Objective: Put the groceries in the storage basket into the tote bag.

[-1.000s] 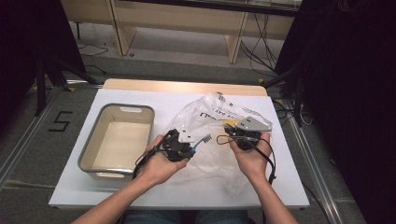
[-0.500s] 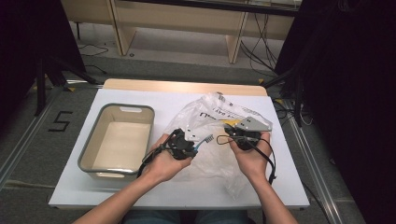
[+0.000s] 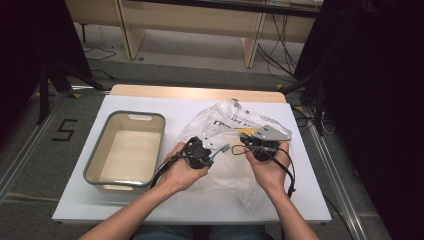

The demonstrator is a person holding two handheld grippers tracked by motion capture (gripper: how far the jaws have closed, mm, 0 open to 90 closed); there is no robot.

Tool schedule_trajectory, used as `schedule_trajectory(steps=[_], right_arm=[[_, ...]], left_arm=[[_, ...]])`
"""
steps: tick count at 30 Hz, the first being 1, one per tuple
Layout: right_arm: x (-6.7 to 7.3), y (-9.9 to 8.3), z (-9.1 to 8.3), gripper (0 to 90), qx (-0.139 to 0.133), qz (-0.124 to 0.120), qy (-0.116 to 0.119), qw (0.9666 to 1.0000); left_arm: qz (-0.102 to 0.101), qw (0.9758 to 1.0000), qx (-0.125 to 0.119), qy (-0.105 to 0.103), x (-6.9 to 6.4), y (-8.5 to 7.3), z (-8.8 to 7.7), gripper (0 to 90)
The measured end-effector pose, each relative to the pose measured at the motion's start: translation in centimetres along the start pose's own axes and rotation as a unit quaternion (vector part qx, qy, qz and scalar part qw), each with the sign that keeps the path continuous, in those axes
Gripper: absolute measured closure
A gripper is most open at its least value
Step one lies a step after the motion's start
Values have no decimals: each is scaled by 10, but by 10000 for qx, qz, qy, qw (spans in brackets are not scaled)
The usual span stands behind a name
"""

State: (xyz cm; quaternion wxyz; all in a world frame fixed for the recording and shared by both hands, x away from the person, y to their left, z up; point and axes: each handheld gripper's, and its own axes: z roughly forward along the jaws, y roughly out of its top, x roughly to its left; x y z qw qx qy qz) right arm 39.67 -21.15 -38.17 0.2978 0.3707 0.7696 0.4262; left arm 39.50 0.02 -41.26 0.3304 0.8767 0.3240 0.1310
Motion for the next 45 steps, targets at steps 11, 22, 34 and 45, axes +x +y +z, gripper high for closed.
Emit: schedule_trajectory(steps=[11,22,34,45], right_arm=[[1,0,0,900,-3,-4,-1,10000],[2,0,1,900,10,-27,46,10000],[3,0,1,900,32,-59,62,10000],[4,0,1,900,33,-58,64,10000]], left_arm=[[-56,9999,100,1,0,6,11,803],[-111,9999,79,100,3,14,17,802],[-10,9993,-302,211,0,22,23,802],[-30,9990,-348,280,1,26,32,801]])
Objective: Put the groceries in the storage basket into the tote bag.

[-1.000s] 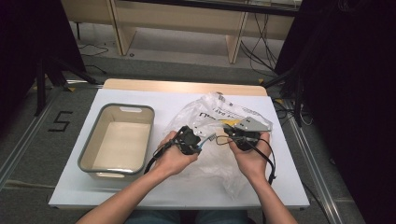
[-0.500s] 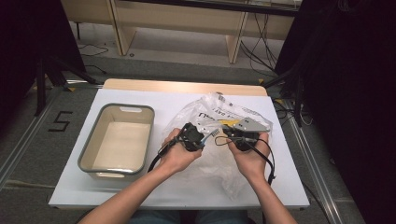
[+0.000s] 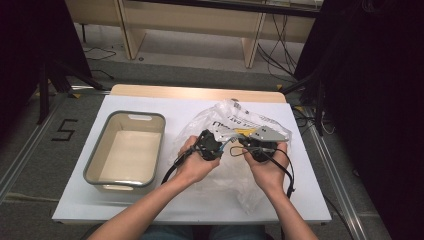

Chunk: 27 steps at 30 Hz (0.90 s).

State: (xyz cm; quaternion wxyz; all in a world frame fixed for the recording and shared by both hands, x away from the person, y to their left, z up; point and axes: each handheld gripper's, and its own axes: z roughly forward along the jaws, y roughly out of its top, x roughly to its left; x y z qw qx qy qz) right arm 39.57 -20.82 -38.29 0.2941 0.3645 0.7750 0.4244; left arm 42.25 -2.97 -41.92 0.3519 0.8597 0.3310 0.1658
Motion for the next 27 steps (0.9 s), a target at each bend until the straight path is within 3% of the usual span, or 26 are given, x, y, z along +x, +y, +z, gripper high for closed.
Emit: schedule_trajectory(steps=[11,19,21,27], right_arm=[[0,0,0,900,10,7,-2,10000],[0,-1,1,900,52,13,1,10000],[-1,-2,1,900,50,10,4,10000],[-2,-5,2,900,94,15,1,10000]], left_arm=[[66,9999,-84,60,-4,1,7,801],[147,9999,10,-20,-8,0,16,793],[247,9995,17,-179,-8,0,16,772],[425,9985,-150,-320,-13,-1,2,609]])
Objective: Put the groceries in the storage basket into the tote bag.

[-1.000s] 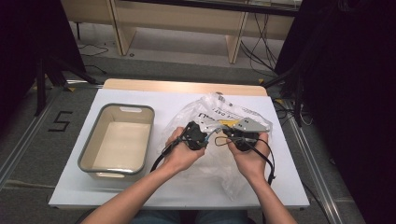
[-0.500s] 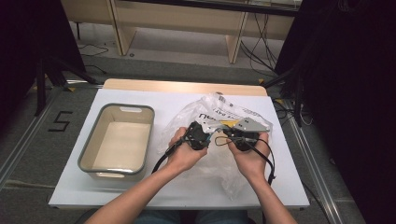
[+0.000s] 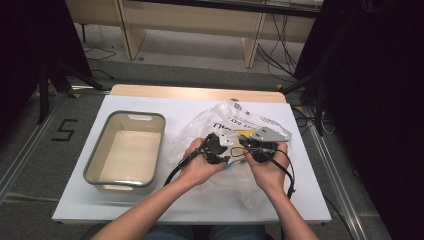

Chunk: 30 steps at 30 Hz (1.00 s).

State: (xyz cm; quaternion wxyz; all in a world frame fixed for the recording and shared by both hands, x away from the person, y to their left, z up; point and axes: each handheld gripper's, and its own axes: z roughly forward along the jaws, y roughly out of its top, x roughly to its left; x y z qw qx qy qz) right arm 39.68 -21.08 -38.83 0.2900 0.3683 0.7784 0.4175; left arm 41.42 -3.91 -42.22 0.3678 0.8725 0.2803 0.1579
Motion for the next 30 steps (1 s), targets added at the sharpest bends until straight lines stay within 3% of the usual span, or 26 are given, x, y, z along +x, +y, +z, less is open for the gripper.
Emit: schedule_trajectory(steps=[4,9,15,20,22,24,27,30], right_arm=[[0,-3,1,900,47,-15,12,10000],[3,-6,1,900,134,-67,82,9999],[4,-16,0,900,391,-90,249,9989],[7,-27,2,900,707,-98,444,9965],[10,-32,5,900,871,-140,576,9944],[14,-36,8,900,1068,-166,790,9910],[19,-42,13,900,1319,-220,1003,9859],[22,-48,17,886,1550,-260,1182,9805]], left_arm=[[81,9996,-272,-47,-3,-3,-20,567],[-129,9979,-621,-97,-1,-8,-49,555],[-425,9931,-1090,1,9,-13,-80,558],[-718,9889,-1294,157,24,-17,-89,573],[-793,9885,-1273,187,27,-18,-87,580],[-818,9900,-1129,229,31,-19,-81,596],[-744,9933,-808,372,37,-21,-68,635],[-765,9950,-424,482,40,-23,-51,667]])
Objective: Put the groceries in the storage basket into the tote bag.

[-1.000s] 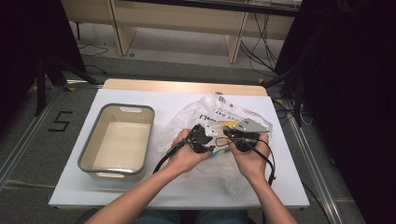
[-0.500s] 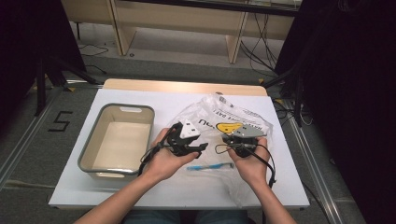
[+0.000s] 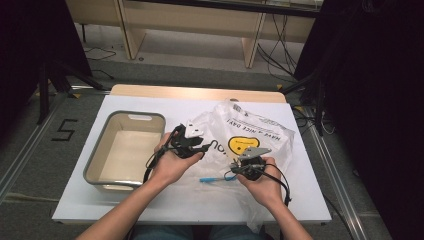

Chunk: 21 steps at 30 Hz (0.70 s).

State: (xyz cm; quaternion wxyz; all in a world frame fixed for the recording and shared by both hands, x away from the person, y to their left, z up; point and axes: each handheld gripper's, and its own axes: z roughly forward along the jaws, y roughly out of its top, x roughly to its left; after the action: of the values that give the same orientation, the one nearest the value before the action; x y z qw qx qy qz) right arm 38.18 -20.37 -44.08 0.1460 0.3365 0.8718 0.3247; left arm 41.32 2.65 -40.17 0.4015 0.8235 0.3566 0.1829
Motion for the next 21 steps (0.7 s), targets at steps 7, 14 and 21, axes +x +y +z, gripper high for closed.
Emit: schedule_trajectory(steps=[7,14,21], right_arm=[[-4,-9,1,661,-43,336,346,9988],[-17,-6,-28,551,-911,806,289,9922],[-31,-6,-50,509,-1340,1132,47,9845]], left_arm=[[58,9970,765,129,1,-7,28,731],[32,9941,1075,148,3,-23,39,758],[-19,9924,1219,147,4,-29,42,759]])
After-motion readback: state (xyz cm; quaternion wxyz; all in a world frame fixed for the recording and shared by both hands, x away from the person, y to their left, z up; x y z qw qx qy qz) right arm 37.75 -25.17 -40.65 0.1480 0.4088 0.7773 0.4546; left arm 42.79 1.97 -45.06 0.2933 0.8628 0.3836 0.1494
